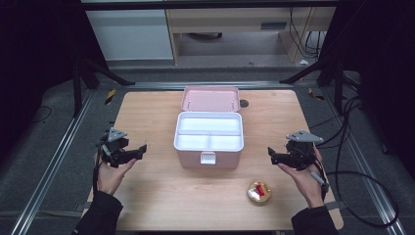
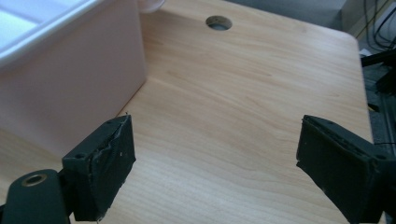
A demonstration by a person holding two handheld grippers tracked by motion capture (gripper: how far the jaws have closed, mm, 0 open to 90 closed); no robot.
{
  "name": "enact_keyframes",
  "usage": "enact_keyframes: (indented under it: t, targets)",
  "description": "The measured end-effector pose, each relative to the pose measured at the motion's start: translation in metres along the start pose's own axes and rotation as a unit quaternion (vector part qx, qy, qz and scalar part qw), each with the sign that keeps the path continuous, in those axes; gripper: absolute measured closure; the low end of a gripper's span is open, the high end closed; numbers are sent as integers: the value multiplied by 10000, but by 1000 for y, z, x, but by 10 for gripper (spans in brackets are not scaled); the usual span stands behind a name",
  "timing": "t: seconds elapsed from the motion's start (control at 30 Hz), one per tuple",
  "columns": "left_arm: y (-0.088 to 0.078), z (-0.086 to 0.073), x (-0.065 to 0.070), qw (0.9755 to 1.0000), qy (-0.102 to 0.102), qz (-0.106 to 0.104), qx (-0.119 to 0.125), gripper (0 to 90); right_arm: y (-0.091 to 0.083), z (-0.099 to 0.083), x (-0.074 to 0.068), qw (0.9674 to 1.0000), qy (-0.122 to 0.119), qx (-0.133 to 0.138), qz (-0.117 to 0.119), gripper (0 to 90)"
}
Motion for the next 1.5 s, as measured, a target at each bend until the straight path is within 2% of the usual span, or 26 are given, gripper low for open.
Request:
enact_keyframes:
  t: [0.2, 0.37, 0.5, 0.67, 0.93, 1.13, 1.33, 1.5]
  targets:
    - [0, -4, 3, 10000, 24, -48, -20, 241, 2, -10, -13, 9996, -134, -256, 63, 109]
    - [-2, -7, 5, 9999, 99, -116, -21, 242, -2, -15, -22, 9993, -76, -337, 112, 110]
    - [-6, -10, 3, 9998, 127, -140, 21, 244, -7, -21, -34, 9988, 66, -438, 228, 115]
    - [-7, -13, 3, 9998, 102, -136, -60, 246, -3, -32, -47, 9972, -148, -673, 305, 117]
    - [-10, -14, 2, 9998, 178, -115, -47, 246, -4, -49, -56, 9951, -151, -918, 331, 115]
    - [-11, -17, 1, 9998, 117, -112, -93, 246, -7, -66, -63, 9923, -313, -1140, 366, 115]
    - [-12, -16, 1, 9998, 140, -102, -77, 246, -8, -87, -73, 9872, -456, -1449, 487, 116]
    - [-12, -16, 1, 9998, 153, -104, -85, 246, -8, -102, -76, 9828, -518, -1698, 507, 118]
Point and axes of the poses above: each handheld gripper's, and its own axes: y roughly forward along the jaws, z roughly out of its top, x roughly to its right, the point moved 10 cm from there along y, roughly forward along the jaws, and after that the axes turned 13 degrees about y, right-handed, at the moved point
